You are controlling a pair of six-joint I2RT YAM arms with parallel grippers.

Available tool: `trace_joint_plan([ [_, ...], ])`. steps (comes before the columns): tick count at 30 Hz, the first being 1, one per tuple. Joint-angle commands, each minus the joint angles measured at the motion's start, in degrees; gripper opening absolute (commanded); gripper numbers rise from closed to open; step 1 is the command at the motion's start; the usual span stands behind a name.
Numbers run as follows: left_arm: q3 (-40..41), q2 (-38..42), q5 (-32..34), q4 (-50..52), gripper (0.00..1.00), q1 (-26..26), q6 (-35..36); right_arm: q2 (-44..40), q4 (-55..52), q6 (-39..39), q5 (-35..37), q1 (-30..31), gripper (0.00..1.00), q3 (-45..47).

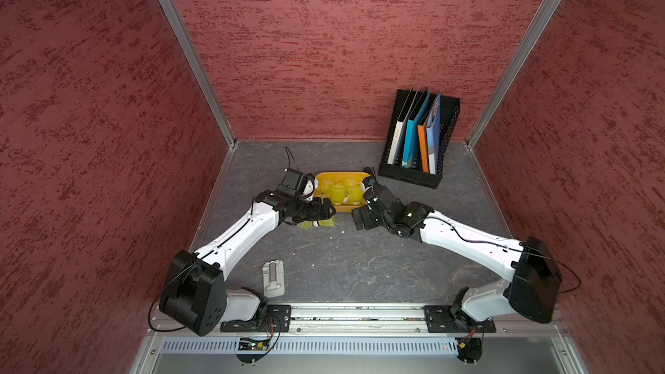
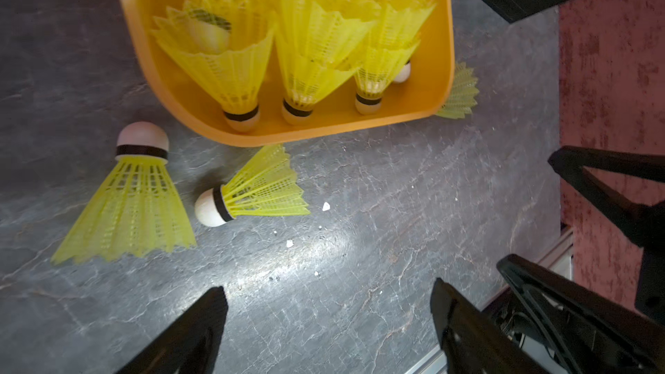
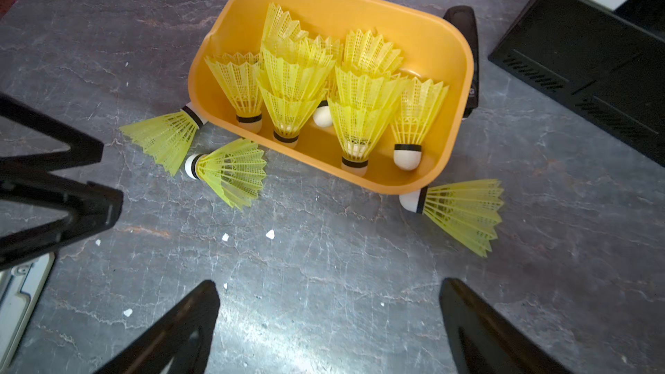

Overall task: Put the shuttlecocks into the storage box
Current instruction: Pick up the shuttlecock at the center of the board.

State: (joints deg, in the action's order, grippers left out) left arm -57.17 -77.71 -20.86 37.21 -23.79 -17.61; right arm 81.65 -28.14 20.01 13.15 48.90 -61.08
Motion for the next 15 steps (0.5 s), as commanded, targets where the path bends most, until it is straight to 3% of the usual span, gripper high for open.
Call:
trace_joint_plan([
  [1, -3.92, -2.68, -3.45, 1.51, 0.92, 0.05, 15.14, -3.81, 3.37, -2.33, -1.2, -0.45, 0.98, 2.02],
  [8, -6.47, -6.4, 1.53, 7.02, 0.9, 0.05, 39.3, -6.82, 0.58, -4.09, -0.86, -2.57, 0.98, 3.07],
  [15, 3.06, -4.27, 1.16, -1.63, 0.92, 0.32, 51.24, -8.52, -0.05, -5.16, -2.55, -4.26, 0.98, 3.59],
])
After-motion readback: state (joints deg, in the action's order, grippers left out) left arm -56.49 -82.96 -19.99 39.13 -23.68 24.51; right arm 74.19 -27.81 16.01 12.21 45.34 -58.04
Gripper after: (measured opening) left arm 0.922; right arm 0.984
